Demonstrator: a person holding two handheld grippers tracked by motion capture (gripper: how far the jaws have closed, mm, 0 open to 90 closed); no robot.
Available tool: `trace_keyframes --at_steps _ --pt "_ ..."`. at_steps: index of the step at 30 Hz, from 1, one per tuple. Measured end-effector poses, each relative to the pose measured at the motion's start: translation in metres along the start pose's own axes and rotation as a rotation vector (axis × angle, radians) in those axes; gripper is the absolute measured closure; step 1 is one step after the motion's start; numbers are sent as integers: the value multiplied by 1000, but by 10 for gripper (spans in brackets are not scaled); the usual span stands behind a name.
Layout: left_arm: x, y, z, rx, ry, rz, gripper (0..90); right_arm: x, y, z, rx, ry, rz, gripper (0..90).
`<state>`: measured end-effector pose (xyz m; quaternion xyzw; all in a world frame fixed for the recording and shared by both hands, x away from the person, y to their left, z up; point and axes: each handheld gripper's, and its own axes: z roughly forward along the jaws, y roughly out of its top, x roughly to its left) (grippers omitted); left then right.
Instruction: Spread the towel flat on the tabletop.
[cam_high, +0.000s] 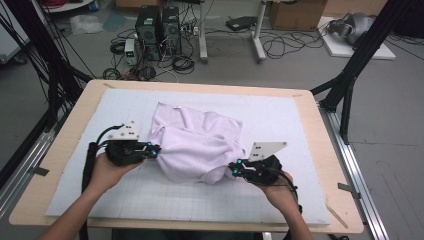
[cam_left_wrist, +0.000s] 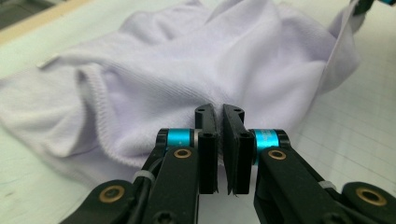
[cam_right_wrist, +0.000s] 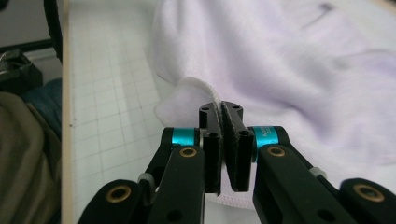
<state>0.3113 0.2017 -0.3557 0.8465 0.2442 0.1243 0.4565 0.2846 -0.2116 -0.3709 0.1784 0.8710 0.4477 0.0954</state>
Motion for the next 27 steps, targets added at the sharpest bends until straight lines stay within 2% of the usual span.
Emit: trace_keyframes --at_steps 3,5,6,8,10,12,14,18,21,23,26,27 --pt "0 0 -15 -12 29 11 846 4 0 -21 -5 -7 -11 867" --pt "4 -3 -14 -1 35 4 845 8 -4 -26 16 14 -9 867" --pt "6 -5 -11 10 32 -7 843 10 -7 -27 26 22 -9 864" --pt "9 -9 -1 23 30 -31 806 13 -14 -24 40 71 -3 840" --pt "11 -14 7 25 25 -58 677 14 -19 -19 48 76 7 729" --pt "11 -18 11 26 1 -58 627 11 -21 -16 12 92 27 690" --pt "9 -22 14 40 -11 -50 616 8 -21 -13 0 88 31 659" --pt "5 -36 28 105 -32 -32 612 6 -23 12 47 55 17 592" --pt "3 -51 43 173 -51 -27 592 4 -31 35 108 50 16 578" --pt "1 -58 53 216 -65 -17 586 4 -36 48 158 66 23 579" --pt "0 -61 55 192 -52 -4 615 6 -41 59 202 79 13 600" --pt "0 -61 56 190 -48 -4 655 6 -41 60 192 77 16 612"
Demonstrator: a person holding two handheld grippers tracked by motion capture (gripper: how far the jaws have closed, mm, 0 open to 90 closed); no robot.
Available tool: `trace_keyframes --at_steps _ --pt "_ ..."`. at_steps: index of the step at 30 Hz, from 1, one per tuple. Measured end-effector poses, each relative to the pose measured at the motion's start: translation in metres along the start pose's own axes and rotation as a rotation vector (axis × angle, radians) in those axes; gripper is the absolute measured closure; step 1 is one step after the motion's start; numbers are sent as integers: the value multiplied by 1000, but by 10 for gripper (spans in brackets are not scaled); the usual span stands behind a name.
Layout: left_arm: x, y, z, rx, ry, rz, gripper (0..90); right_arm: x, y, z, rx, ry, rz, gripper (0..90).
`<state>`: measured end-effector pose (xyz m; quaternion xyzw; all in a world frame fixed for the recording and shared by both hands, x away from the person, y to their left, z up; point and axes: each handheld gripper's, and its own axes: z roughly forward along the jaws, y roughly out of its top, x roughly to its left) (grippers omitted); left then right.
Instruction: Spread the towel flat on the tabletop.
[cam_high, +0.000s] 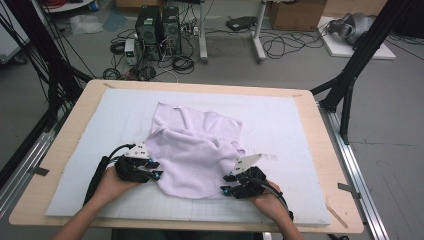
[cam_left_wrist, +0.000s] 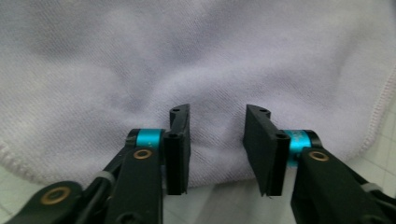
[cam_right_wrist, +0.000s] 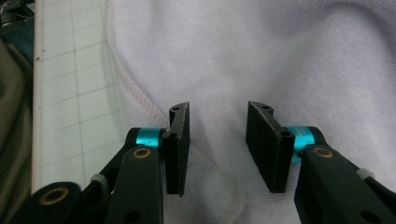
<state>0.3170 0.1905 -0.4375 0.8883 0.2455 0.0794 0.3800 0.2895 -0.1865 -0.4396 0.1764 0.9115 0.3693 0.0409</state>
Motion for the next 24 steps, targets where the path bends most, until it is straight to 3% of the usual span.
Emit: trace_keyframes --at_steps 3,4,6,7,9,13,17,19,22,24 --pt "-2 2 2 1 6 4 823 1 2 2 1 -24 2 660" --pt "-4 4 3 7 18 14 850 3 2 2 3 -33 -3 691" --pt "-8 7 2 27 36 42 864 4 4 2 9 -10 -4 840" --pt "-9 7 0 25 37 41 869 5 4 3 11 -2 -9 861" --pt "-9 7 -7 0 30 37 874 6 5 1 16 7 -8 870" --pt "-15 7 -28 -34 18 19 874 7 6 -12 -53 31 7 872" --pt "-32 9 -58 -60 17 47 874 18 11 -36 -135 31 -15 872" --pt "-43 10 -71 -73 10 65 873 27 13 -44 -147 33 -35 873" --pt "-60 8 -91 -89 -10 98 872 45 15 -54 -155 75 -62 873" --pt "-69 6 -102 -120 -49 110 851 59 15 -62 -163 142 -73 868"
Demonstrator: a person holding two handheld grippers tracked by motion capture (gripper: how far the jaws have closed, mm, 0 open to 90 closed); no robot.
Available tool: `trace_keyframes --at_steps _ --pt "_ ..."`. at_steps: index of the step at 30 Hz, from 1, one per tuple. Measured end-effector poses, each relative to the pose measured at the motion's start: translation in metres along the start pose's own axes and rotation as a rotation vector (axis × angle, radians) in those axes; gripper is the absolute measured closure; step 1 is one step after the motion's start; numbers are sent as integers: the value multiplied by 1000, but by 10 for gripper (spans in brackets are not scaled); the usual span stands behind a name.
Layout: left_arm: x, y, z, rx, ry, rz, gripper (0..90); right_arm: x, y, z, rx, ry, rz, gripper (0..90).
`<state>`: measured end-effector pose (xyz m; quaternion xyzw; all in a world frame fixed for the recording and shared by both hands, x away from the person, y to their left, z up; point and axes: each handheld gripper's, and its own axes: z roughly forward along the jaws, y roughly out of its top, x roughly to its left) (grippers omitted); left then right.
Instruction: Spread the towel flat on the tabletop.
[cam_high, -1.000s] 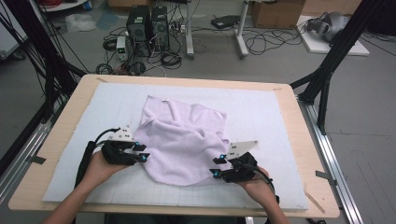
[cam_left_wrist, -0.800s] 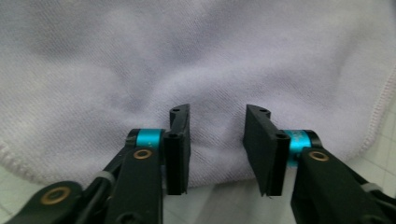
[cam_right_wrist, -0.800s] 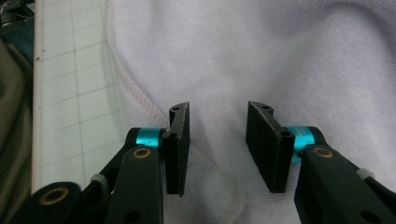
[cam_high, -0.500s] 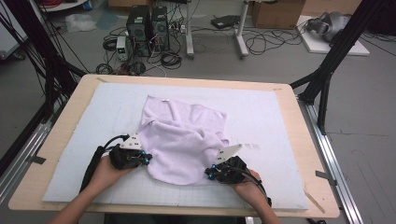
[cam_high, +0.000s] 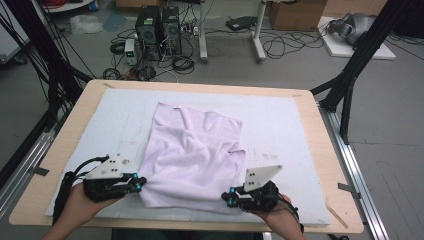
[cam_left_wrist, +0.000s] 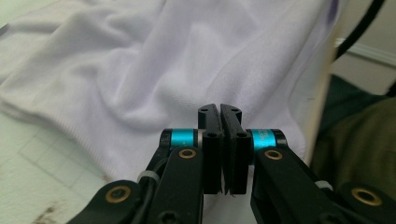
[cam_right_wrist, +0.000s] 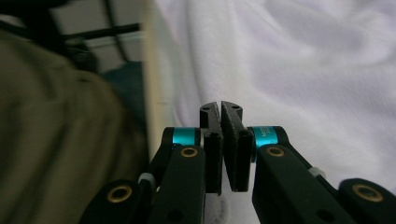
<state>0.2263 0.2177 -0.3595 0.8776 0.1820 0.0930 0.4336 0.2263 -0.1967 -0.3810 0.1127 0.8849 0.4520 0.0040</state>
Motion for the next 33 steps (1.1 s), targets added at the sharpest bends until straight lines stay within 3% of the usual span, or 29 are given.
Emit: trace_keyframes --at_steps 2,3,4,8,11,15,16,18,20,21,23,27,30,33 --pt "-2 0 -4 -26 -16 1 730 10 3 -8 -26 41 -10 800" --pt "-1 -1 -3 -30 -10 6 694 11 5 -11 -55 71 6 757" --pt "1 -2 0 -29 5 0 658 10 6 -13 -68 66 15 732" --pt "18 -12 21 -5 10 -14 599 -6 6 -4 -1 -53 15 618" --pt "33 -26 44 28 10 -53 595 -24 -3 11 47 -99 21 575" --pt "47 -40 70 135 0 -71 602 -48 -22 33 90 -127 70 580" --pt "47 -43 74 135 -7 -62 625 -52 -25 37 116 -132 77 588" --pt "47 -43 73 124 7 -65 691 -55 -30 47 158 -123 80 654" --pt "46 -42 71 141 3 -52 859 -53 -32 49 153 -138 53 771" --pt "44 -42 71 141 5 -52 867 -53 -31 49 154 -115 68 861" --pt "39 -42 68 150 -1 -43 877 -51 -31 49 162 -102 66 873" --pt "25 -41 50 123 -6 -28 881 -39 -31 43 160 -65 48 878" --pt "10 -40 30 100 8 -3 881 -24 -33 30 127 -47 43 881" --pt "-9 -36 13 44 -1 29 874 -3 -30 16 76 10 31 878"
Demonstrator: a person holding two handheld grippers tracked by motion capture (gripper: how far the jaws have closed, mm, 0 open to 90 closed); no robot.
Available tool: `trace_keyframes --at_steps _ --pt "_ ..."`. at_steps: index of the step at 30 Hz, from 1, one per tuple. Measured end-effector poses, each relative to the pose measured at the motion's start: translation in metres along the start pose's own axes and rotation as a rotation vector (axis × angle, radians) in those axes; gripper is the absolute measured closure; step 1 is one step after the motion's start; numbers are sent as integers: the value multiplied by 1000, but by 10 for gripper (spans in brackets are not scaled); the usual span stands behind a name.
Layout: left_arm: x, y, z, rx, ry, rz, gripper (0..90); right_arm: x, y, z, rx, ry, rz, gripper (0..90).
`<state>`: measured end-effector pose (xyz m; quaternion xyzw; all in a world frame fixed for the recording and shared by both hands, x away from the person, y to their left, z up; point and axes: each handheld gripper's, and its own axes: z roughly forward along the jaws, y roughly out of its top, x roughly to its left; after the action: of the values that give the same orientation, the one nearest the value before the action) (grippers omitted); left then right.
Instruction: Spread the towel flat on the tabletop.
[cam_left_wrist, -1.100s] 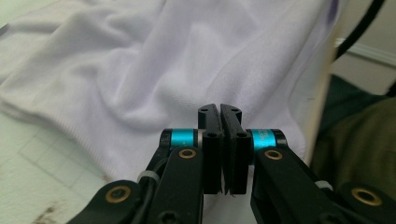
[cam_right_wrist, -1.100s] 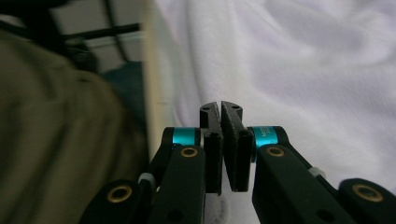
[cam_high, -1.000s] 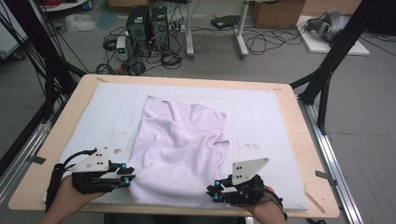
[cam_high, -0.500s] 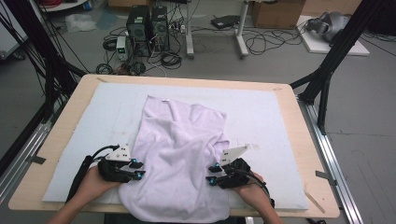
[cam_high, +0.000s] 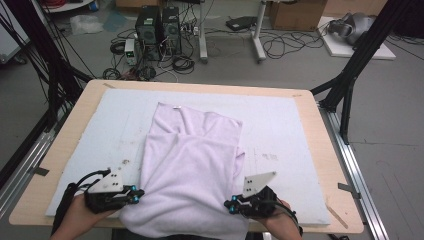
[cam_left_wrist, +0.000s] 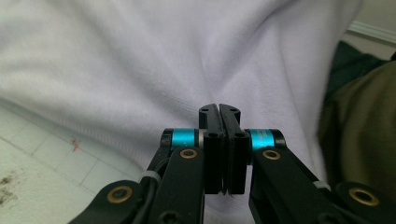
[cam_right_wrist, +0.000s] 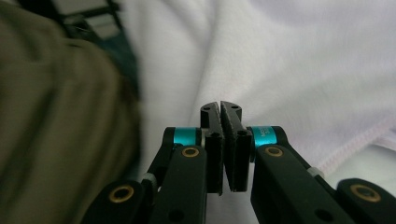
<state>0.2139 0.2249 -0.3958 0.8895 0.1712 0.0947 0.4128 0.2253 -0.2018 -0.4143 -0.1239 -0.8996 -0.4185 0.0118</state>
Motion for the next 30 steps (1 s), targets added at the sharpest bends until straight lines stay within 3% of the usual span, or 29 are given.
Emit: trace_keyframes --at_steps 2,3,5,8,12,13,14,16,17,20,22,23,25,26,28,30 --pt "-5 2 -4 -25 -16 2 789 11 4 -8 -31 35 -23 813" --pt "-4 3 -2 -18 -11 8 713 14 7 -11 -43 23 -16 774" --pt "2 3 7 8 11 14 660 10 13 -14 -31 -36 -39 707" --pt "18 -1 26 48 15 -10 592 -8 16 -6 4 -92 -32 637" --pt "34 -8 54 120 -4 -39 582 -32 9 18 54 -84 13 614" --pt "35 -10 55 83 -15 -47 620 -36 6 24 70 -84 19 636" --pt "36 -10 54 88 -25 -43 713 -38 4 29 93 -82 29 679" --pt "32 -9 53 98 -25 -29 848 -38 1 34 77 -88 20 777" --pt "30 -8 51 115 -23 -4 861 -37 1 34 77 -83 20 858" --pt "22 -11 44 111 -46 -2 871 -31 1 33 97 -52 -4 876" --pt "13 -11 34 70 -62 -18 873 -26 -1 31 93 -2 1 880" --pt "8 -10 27 57 -74 -7 873 -22 -1 30 88 39 9 879" --pt "-3 -4 14 15 -77 12 869 -9 1 25 72 127 -20 872" --pt "-5 -1 9 -4 -79 25 857 -2 4 21 45 134 -37 847" --pt "-3 3 5 -18 -55 28 745 3 11 9 -9 111 -39 762" --pt "6 5 9 -11 -28 11 665 -3 16 0 -11 16 -44 716"
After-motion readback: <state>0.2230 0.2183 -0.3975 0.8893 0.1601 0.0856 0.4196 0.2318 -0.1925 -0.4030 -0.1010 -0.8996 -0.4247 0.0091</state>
